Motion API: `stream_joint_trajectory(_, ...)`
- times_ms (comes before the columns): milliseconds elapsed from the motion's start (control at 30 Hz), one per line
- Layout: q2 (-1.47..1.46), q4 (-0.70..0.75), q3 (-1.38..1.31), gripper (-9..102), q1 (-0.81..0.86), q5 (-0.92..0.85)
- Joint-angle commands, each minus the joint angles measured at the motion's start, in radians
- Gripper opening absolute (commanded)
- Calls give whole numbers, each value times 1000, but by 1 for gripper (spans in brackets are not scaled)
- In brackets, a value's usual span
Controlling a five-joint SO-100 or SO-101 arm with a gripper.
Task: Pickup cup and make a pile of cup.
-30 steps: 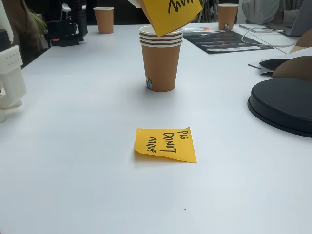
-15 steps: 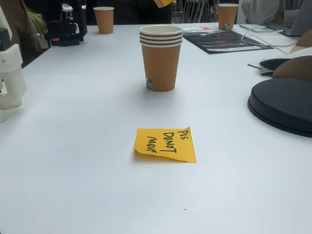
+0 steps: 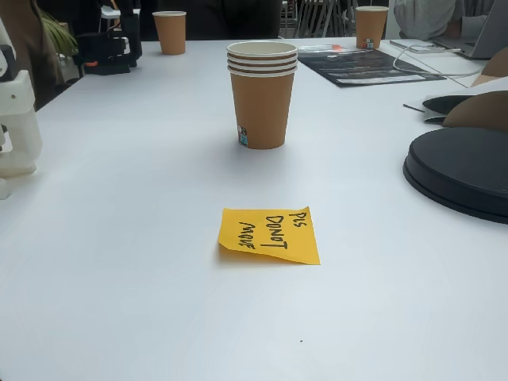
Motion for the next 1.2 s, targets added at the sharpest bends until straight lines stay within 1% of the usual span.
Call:
stream_joint_trajectory(0,58,6,-80,-7,-23,6)
stream_joint_trajectory(500,-35,12,-80,-7,-46,6)
stream_joint_trajectory(733,-75,120,-81,-7,-54,6)
stream_joint_trajectory(867,-86,140,-84,-7,-54,8)
stream_joint_trajectory(1167,-173,144,-227,-7,-57,8)
